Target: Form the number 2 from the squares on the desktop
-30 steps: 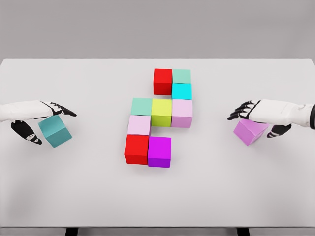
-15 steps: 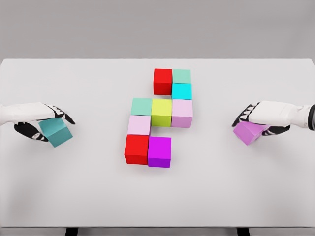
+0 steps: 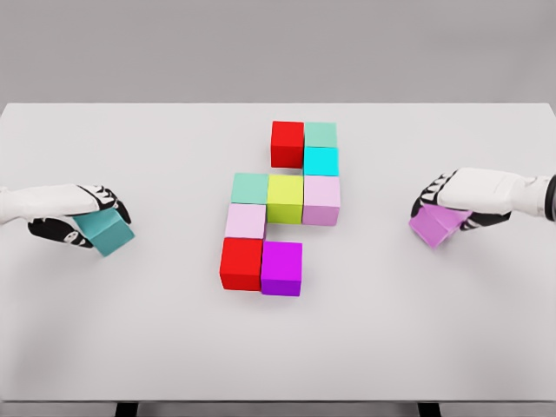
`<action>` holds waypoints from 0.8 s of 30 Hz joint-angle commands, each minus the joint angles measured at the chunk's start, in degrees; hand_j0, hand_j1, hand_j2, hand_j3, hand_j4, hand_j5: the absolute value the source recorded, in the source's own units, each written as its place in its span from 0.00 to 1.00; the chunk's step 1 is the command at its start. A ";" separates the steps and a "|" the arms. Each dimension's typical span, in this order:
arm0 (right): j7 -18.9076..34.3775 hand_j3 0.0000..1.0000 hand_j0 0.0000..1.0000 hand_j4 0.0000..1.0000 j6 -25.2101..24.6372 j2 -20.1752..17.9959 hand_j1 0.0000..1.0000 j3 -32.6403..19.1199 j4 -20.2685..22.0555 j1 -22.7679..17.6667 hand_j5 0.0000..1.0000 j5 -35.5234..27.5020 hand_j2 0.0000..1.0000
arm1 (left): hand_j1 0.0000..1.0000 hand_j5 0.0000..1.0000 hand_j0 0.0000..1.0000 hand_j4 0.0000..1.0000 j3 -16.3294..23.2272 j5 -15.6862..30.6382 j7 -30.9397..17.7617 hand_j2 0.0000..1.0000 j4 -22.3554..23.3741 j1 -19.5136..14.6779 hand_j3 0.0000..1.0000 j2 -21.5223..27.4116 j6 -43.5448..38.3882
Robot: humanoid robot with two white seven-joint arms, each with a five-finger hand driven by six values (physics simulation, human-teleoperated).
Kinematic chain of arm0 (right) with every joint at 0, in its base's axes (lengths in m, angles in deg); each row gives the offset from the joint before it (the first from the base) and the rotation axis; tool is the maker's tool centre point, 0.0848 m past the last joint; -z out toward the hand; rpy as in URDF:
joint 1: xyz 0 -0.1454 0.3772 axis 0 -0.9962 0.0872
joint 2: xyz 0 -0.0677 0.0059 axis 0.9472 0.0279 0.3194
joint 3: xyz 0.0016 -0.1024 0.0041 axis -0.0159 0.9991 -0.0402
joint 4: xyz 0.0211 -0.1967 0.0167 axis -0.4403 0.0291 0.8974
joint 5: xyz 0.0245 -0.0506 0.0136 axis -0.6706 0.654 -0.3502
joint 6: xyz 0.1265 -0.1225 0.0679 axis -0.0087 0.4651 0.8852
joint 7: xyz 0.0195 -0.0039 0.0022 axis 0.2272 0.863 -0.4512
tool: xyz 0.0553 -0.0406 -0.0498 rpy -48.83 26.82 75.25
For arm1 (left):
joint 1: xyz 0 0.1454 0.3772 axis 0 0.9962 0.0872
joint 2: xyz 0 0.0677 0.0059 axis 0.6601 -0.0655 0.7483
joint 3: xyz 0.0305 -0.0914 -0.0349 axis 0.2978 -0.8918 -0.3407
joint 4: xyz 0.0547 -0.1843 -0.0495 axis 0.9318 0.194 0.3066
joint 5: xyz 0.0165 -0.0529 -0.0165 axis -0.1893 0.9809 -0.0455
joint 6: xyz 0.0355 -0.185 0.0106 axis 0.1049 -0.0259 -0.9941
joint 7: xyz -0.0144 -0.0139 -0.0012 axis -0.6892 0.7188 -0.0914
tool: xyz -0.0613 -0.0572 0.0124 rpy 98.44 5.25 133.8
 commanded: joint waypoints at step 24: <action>-0.06 0.58 0.58 0.58 -0.10 4.91 0.58 13.06 16.00 3.87 0.58 -1.26 0.58 | 0.32 0.32 0.32 0.32 -1.36 7.70 0.09 0.32 9.32 -11.16 0.32 -17.88 -4.65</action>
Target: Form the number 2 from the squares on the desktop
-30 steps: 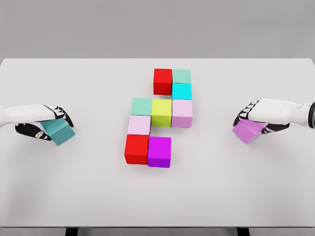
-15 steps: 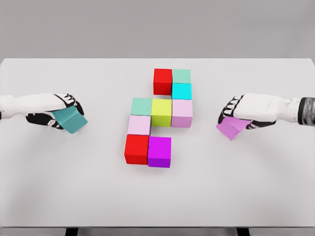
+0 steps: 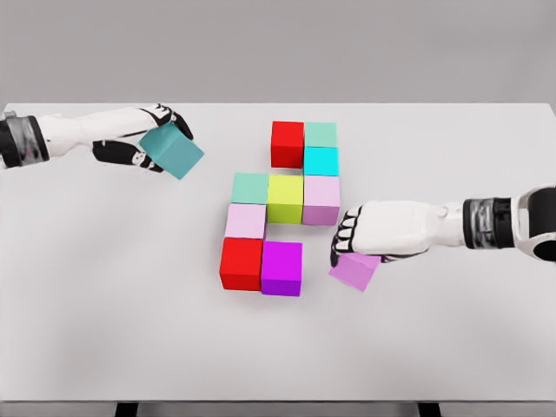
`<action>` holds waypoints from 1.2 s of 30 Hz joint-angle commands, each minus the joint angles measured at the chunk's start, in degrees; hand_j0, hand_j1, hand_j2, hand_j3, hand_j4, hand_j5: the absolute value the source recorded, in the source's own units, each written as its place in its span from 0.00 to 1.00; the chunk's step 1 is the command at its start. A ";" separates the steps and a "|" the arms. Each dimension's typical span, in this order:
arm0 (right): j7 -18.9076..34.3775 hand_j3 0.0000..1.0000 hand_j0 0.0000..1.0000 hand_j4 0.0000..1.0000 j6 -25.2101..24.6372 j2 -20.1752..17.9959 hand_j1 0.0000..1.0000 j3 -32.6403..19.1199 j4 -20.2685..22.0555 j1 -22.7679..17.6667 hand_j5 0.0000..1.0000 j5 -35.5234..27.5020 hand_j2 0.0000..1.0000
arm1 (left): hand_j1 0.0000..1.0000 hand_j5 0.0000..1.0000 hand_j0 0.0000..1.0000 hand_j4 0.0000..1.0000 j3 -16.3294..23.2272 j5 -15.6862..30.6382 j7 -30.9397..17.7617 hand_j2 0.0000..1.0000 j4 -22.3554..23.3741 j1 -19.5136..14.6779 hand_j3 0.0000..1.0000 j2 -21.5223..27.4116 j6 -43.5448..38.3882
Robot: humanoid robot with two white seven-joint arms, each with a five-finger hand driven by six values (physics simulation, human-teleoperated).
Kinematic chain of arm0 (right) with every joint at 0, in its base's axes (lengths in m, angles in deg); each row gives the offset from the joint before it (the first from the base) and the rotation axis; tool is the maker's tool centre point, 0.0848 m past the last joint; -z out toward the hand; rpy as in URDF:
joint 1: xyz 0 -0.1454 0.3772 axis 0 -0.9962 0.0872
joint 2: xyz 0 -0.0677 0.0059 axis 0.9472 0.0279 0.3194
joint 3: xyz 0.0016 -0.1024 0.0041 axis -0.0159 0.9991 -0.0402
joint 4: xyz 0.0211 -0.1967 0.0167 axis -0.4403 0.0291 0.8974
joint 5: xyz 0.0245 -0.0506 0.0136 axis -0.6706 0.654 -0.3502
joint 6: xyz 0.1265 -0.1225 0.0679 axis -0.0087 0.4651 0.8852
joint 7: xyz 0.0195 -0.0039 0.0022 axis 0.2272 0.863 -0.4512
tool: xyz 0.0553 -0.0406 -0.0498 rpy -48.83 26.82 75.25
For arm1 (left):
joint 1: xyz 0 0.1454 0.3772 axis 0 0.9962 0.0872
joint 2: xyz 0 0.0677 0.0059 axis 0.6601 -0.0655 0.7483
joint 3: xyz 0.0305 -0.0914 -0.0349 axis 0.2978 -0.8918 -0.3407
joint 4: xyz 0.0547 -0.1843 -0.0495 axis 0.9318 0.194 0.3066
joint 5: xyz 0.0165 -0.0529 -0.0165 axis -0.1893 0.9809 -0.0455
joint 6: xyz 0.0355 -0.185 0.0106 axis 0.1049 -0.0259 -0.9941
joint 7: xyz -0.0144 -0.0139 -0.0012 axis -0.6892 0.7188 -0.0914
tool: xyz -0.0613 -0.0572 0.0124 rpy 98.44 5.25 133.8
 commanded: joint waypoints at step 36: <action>-0.05 1.00 1.00 1.00 -0.16 -13.84 1.00 -0.45 0.01 3.87 1.00 -4.24 1.00 | 0.26 0.26 0.26 0.26 -0.22 -10.87 2.10 0.26 28.25 -9.41 0.26 -26.46 -14.72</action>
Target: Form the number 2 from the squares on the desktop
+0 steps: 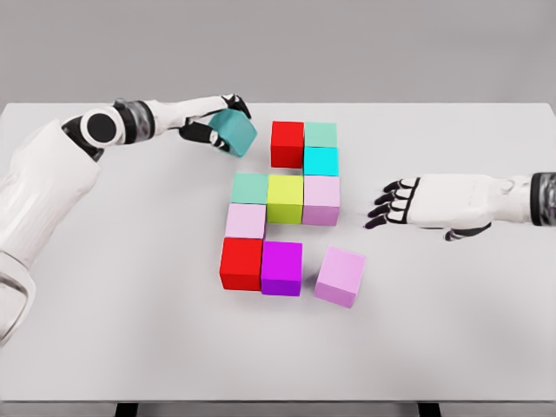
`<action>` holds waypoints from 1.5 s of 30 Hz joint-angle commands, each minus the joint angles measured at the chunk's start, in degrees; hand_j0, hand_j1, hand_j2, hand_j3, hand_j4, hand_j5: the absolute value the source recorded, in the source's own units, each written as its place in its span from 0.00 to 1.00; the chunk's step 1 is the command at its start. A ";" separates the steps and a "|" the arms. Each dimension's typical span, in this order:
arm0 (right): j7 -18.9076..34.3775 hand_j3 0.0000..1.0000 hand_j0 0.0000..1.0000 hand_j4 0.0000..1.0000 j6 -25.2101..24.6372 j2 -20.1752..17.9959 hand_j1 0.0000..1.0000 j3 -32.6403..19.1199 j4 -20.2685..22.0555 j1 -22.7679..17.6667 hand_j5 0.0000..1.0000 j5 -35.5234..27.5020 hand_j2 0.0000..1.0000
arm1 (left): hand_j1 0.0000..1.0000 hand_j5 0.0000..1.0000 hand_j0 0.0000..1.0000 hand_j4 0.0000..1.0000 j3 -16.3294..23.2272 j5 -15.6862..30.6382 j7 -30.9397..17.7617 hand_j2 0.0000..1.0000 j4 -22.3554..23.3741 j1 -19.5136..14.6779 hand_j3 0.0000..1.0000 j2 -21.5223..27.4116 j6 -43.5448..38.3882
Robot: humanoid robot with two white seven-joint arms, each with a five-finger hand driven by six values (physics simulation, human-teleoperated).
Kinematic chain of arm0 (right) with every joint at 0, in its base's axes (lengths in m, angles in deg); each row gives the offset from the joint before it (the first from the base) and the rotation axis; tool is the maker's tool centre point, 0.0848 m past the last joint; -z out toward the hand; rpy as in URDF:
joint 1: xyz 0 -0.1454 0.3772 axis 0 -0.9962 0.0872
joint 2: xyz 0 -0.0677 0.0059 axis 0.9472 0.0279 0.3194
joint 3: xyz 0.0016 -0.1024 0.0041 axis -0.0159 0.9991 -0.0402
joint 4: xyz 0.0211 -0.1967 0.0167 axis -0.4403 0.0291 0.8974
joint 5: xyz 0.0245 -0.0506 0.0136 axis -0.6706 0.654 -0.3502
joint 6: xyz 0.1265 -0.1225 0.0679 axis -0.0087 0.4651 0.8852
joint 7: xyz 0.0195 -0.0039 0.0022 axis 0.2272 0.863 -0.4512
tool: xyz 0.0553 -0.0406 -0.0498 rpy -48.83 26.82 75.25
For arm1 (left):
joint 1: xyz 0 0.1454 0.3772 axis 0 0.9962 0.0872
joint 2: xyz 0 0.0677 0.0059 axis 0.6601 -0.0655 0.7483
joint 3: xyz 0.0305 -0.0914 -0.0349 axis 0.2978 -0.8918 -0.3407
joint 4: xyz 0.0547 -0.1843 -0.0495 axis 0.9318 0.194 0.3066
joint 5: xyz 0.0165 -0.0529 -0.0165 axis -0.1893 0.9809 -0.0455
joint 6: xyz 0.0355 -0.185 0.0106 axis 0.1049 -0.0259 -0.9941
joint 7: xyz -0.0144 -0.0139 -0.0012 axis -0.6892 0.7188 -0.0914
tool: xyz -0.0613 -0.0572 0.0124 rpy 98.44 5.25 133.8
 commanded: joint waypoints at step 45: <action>-0.02 1.00 1.00 1.00 -0.14 4.23 1.00 3.98 -0.30 -3.87 1.00 2.97 1.00 | 0.77 0.77 0.77 0.77 -0.24 0.29 0.12 0.77 2.20 -1.85 0.77 -1.67 0.41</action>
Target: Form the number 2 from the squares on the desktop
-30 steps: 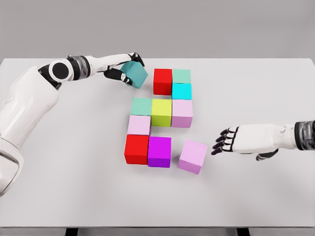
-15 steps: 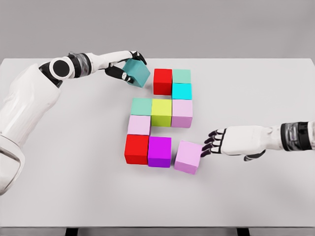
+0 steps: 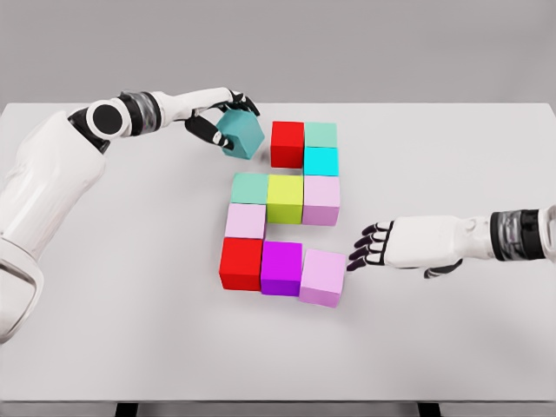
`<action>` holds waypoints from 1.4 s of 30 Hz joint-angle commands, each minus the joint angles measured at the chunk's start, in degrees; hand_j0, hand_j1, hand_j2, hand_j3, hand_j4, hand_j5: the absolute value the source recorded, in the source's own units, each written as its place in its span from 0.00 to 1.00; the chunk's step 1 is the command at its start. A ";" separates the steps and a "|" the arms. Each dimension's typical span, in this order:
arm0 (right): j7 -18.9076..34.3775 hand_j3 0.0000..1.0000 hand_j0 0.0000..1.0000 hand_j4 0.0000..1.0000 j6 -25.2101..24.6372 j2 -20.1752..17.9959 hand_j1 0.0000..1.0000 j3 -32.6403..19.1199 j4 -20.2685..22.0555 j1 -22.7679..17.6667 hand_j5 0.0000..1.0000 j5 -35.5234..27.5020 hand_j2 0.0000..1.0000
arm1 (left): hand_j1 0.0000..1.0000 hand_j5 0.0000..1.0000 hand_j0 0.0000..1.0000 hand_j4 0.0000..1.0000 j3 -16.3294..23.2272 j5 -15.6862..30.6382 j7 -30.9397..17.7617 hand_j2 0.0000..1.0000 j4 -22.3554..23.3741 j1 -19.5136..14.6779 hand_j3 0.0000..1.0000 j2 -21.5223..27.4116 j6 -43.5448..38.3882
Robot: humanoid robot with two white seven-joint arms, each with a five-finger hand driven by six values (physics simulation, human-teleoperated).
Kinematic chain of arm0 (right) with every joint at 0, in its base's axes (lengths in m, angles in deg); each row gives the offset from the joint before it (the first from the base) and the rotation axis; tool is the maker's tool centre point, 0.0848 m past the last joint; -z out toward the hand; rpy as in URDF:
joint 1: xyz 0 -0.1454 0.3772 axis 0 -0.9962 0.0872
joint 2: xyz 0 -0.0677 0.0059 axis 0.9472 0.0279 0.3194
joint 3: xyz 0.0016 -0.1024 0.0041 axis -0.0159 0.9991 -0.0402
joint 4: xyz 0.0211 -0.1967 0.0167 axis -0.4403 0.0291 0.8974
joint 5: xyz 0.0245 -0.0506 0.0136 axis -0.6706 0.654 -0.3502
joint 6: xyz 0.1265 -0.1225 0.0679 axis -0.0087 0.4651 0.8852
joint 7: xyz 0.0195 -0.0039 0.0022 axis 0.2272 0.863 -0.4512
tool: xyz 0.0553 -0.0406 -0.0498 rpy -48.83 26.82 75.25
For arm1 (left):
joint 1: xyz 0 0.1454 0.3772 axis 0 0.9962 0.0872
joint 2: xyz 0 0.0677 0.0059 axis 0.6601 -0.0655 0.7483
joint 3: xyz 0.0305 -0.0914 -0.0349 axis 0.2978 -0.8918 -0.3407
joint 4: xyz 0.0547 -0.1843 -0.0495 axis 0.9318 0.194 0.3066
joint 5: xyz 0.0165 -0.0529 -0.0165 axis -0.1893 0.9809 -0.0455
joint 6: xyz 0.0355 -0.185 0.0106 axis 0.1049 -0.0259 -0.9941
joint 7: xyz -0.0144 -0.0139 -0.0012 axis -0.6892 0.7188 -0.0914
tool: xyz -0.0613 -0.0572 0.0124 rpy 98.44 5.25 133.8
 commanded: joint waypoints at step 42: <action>-0.02 1.00 1.00 1.00 -0.13 0.03 1.00 -4.85 -20.47 6.50 1.00 -18.29 1.00 | 0.34 0.34 0.34 0.34 5.92 -5.57 -2.03 0.34 -1.07 -2.02 0.34 7.45 4.10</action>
